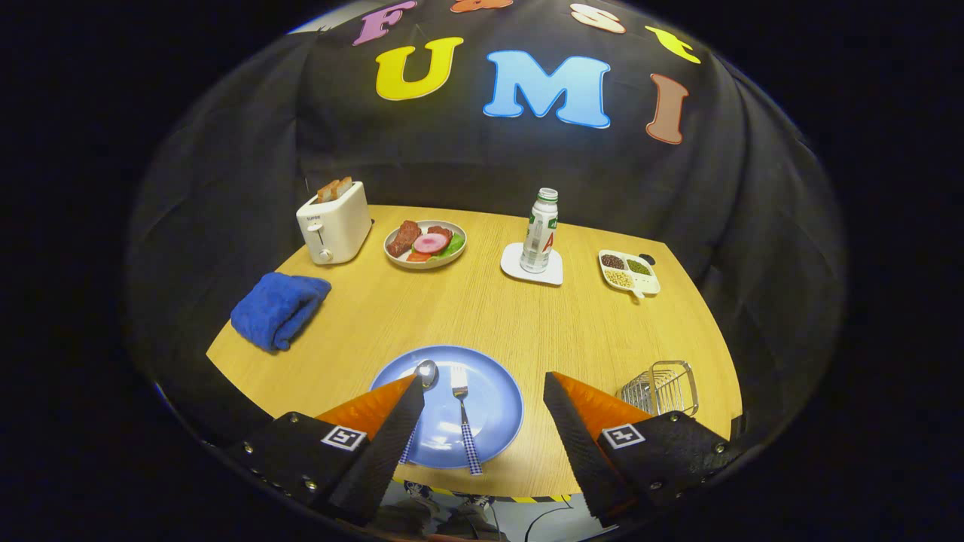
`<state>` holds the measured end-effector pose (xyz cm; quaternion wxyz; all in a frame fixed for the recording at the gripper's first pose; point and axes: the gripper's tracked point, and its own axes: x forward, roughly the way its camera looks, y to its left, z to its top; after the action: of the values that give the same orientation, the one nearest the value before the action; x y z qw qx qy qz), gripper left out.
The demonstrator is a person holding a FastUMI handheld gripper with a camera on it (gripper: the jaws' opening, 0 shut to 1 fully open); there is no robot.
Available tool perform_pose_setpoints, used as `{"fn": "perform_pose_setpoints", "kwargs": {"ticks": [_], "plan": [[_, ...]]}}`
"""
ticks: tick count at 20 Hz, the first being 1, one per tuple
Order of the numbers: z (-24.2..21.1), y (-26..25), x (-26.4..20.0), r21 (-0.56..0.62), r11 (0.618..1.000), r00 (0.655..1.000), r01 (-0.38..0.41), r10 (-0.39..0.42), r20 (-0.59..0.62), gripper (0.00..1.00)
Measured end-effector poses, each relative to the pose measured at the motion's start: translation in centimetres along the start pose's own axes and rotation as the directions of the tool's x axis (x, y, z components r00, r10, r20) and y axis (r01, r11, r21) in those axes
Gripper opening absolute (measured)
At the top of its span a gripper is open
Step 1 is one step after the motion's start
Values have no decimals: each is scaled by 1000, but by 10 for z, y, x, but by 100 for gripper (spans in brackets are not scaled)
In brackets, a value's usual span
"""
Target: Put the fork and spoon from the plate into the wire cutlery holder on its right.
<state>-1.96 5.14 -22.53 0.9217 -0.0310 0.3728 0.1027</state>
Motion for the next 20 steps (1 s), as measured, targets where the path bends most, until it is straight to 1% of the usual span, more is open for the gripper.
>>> {"fn": "perform_pose_setpoints", "kwargs": {"ticks": [4, 10, 12, 17, 20], "plan": [[-26, 3, 16, -63, 998, 995, -12, 5, -99, 98], [-48, 5, 34, -95, 995, 984, -25, 7, -178, 98], [-57, 4, 39, -100, 995, 975, -21, -1, -222, 98], [-83, 9, 57, -70, 996, 942, -55, 28, -334, 97], [-91, 10, 65, -114, 992, 931, -62, 16, -363, 97]]}}
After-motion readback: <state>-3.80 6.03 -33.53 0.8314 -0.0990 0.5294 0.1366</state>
